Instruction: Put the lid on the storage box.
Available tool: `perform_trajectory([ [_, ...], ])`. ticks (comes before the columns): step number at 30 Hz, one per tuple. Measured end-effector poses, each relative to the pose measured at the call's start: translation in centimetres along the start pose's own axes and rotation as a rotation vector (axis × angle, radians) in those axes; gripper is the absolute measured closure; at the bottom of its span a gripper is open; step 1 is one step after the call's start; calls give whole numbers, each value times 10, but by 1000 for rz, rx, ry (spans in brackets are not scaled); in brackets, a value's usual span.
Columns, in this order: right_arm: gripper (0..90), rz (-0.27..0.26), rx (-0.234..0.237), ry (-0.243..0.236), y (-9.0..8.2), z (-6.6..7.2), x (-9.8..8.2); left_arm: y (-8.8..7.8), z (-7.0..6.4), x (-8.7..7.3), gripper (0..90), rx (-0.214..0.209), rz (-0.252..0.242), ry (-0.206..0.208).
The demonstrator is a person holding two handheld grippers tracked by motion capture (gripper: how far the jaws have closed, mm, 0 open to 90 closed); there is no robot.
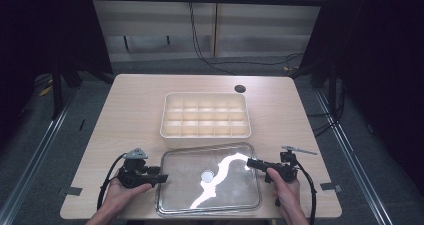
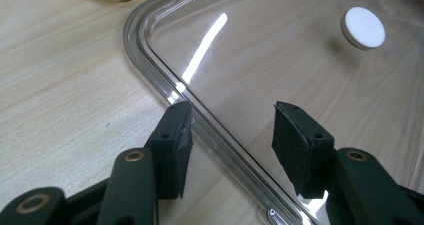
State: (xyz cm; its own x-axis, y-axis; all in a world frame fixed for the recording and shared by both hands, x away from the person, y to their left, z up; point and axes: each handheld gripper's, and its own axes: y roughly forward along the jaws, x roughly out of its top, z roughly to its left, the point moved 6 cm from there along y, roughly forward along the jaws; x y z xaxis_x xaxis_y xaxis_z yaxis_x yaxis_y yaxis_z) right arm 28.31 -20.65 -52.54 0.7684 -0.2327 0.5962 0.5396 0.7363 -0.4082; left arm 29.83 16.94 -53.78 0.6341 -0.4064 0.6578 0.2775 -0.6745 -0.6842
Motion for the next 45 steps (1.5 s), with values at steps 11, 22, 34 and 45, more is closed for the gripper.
perform_trajectory([
  [11,742,-33,25,-35,-6,6,4,0,-1,1,277,-40,-7,-49],
  [22,739,-30,23,-66,-9,8,5,4,-5,3,380,-99,7,-45],
  [34,721,-15,-17,-82,-7,7,3,-3,-4,7,470,-79,-17,-72],
  [45,695,-8,-68,-110,-4,9,5,-11,0,14,541,-76,-71,-79],
])
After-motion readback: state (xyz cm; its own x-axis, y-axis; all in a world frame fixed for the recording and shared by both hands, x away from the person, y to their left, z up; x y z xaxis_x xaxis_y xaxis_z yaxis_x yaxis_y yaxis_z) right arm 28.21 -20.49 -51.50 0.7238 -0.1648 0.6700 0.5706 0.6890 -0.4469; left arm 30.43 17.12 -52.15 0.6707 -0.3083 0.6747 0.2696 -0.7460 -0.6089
